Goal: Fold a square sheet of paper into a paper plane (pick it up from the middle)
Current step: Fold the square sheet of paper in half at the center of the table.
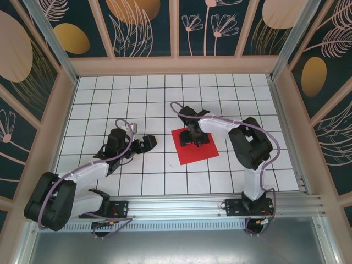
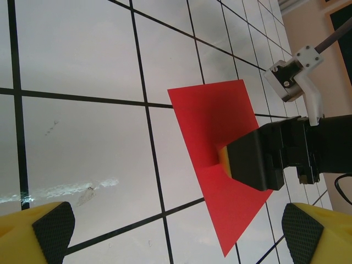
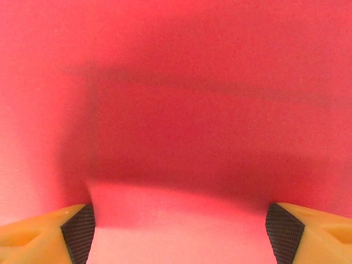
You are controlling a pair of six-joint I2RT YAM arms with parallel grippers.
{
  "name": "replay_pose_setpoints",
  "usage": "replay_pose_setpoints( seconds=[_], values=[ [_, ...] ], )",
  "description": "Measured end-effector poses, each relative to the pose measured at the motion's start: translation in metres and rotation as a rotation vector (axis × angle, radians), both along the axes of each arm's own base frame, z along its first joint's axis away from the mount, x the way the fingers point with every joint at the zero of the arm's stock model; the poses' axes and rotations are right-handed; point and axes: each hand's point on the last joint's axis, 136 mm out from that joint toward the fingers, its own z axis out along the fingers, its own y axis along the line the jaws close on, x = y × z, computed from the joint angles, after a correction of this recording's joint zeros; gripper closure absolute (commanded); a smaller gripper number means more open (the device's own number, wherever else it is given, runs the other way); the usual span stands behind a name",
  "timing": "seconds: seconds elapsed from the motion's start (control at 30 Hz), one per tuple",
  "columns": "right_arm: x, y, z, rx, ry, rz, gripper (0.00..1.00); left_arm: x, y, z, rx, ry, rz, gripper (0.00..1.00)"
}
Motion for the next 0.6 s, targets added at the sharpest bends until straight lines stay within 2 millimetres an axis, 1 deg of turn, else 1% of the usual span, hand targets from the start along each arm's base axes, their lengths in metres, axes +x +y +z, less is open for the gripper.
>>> replay_pose_setpoints(
  seconds=[0.1,0.27,0.3,0.4,0.53,0.6],
  values=[
    [0.000,-0.002,0.001,-0.012,0.002,-0.002,0.31,-0.001,0.000,0.000,0.006,-0.001,-0.004,0.01],
    [0.002,-0.001,0.002,-0.013,0.003,-0.003,0.36,-0.001,0.000,0.000,0.013,0.001,-0.007,0.01],
    [0.002,-0.001,0.002,-0.013,0.003,-0.003,0.35,0.000,0.000,0.000,0.014,0.002,-0.008,0.01],
    [0.003,-0.001,0.004,-0.023,0.008,-0.004,0.28,0.001,0.000,0.003,0.012,-0.004,-0.008,0.01],
    [0.006,0.001,0.009,-0.021,-0.001,0.008,0.15,0.000,0.000,0.003,0.013,-0.006,-0.009,0.01],
    [0.008,0.000,0.011,-0.016,-0.006,0.018,0.14,0.000,0.000,0.004,0.012,-0.006,-0.009,0.02]
  ],
)
